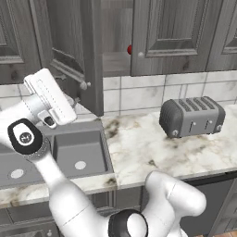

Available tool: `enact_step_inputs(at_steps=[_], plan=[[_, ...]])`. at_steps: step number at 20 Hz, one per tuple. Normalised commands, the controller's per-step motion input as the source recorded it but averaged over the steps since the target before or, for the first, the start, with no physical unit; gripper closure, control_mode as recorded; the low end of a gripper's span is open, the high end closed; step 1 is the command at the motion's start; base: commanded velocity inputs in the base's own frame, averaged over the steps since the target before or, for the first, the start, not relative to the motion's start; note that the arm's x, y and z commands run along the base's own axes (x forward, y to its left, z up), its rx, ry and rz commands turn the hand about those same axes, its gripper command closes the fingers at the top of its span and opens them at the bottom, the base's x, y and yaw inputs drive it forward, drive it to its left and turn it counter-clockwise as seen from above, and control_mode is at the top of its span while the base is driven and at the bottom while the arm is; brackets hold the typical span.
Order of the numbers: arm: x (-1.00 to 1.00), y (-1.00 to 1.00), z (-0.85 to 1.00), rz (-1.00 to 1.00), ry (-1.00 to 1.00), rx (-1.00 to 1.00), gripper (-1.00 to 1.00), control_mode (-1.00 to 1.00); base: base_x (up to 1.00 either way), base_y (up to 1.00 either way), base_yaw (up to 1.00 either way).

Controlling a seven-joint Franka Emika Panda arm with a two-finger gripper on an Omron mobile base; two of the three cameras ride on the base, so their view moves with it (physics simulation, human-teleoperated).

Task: Pick the tomato from the counter and place it in the cabinet. Then close the cabinet.

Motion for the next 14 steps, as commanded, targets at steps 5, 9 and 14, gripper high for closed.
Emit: enact_step_inputs(at_steps=[5,9,14], plan=[[0.64,-0.93,0.23,0.10,-0.10,-0.04,-1.00,-1.00,0.00,0.00,0.00],[1.00,-0.80,0.35,0.25,-0.08,-0.05,-1.00,-1.00,0.00,0.00,0.00],[1.00,-0.75,0.24,0.34,-0.01,-0.02,-1.00,-1.00,0.00,0.00,0.00]])
